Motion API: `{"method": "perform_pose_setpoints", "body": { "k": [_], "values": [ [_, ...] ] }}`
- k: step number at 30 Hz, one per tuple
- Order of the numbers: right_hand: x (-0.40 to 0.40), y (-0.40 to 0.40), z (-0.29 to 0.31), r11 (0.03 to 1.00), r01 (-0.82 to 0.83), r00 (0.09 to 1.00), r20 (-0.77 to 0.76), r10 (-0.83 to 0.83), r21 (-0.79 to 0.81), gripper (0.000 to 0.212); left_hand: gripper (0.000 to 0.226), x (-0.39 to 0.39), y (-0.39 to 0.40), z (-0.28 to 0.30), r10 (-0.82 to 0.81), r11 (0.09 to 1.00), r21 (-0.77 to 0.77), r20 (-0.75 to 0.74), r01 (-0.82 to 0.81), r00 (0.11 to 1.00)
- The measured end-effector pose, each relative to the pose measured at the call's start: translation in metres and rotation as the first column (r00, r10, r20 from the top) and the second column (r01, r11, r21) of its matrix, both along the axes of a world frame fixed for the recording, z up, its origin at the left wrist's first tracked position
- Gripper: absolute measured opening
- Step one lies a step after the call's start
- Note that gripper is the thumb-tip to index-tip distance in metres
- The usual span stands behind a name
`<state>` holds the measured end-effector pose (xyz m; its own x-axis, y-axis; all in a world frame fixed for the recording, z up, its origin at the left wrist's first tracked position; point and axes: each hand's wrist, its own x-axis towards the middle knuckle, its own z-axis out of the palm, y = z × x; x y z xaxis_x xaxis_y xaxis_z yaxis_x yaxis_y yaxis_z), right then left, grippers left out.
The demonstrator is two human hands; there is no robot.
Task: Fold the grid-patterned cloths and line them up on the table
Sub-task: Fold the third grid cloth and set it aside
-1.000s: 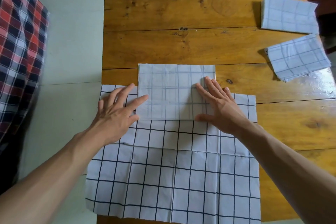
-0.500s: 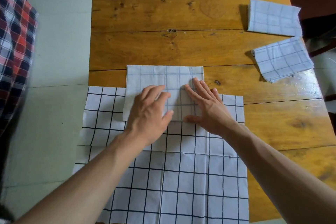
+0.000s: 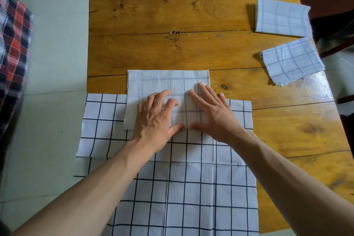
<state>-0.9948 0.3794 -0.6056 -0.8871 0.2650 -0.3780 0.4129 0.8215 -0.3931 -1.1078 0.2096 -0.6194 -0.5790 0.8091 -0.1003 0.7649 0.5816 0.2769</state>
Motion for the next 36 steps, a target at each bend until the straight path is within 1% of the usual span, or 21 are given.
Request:
{"method": "perform_pose_setpoints", "body": {
  "k": [5, 11, 20, 23, 26, 29, 32, 34, 36],
  "values": [
    [0.000, 0.003, 0.000, 1.000, -0.026, 1.000, 0.012, 0.025, 0.011, 0.105, 0.062, -0.012, -0.013, 0.003, -0.042, 0.999, -0.033, 0.006, 0.043, 0.999],
    [0.006, 0.016, 0.003, 0.998, -0.055, 0.998, -0.001, 0.055, 0.020, 0.111, 0.056, -0.026, -0.050, 0.001, 0.011, 0.999, -0.043, 0.035, -0.009, 0.999],
    [-0.011, 0.025, 0.007, 0.994, -0.077, 0.988, 0.136, 0.066, 0.077, 0.139, 0.056, -0.037, -0.072, 0.002, 0.021, 0.998, -0.053, 0.065, -0.017, 0.998],
    [-0.015, 0.028, 0.008, 0.990, -0.071, 0.984, 0.172, 0.050, 0.120, 0.147, 0.057, -0.042, -0.073, 0.005, -0.007, 0.998, -0.065, 0.085, 0.013, 0.996],
    [-0.017, 0.030, 0.009, 0.990, -0.069, 0.982, 0.186, 0.045, 0.126, 0.151, 0.060, -0.049, -0.075, 0.008, -0.064, 0.993, -0.097, 0.096, 0.073, 0.993],
    [-0.017, 0.025, 0.012, 0.986, -0.063, 0.983, 0.182, 0.034, 0.156, 0.150, 0.065, -0.057, -0.080, 0.011, -0.144, 0.983, -0.111, 0.051, 0.149, 0.988],
    [-0.019, 0.011, 0.019, 0.980, -0.036, 0.986, 0.164, 0.004, 0.197, 0.144, 0.070, -0.061, -0.081, 0.014, -0.204, 0.970, -0.135, 0.017, 0.205, 0.979],
    [-0.019, -0.004, 0.024, 0.980, -0.041, 0.993, 0.114, 0.019, 0.194, 0.133, 0.072, -0.060, -0.081, 0.017, -0.230, 0.964, -0.139, -0.004, 0.227, 0.973],
    [-0.019, -0.022, 0.023, 0.987, -0.025, 1.000, -0.011, 0.028, 0.157, 0.114, 0.074, -0.059, -0.078, 0.020, -0.246, 0.956, -0.172, -0.023, 0.238, 0.969]
  ]
}}
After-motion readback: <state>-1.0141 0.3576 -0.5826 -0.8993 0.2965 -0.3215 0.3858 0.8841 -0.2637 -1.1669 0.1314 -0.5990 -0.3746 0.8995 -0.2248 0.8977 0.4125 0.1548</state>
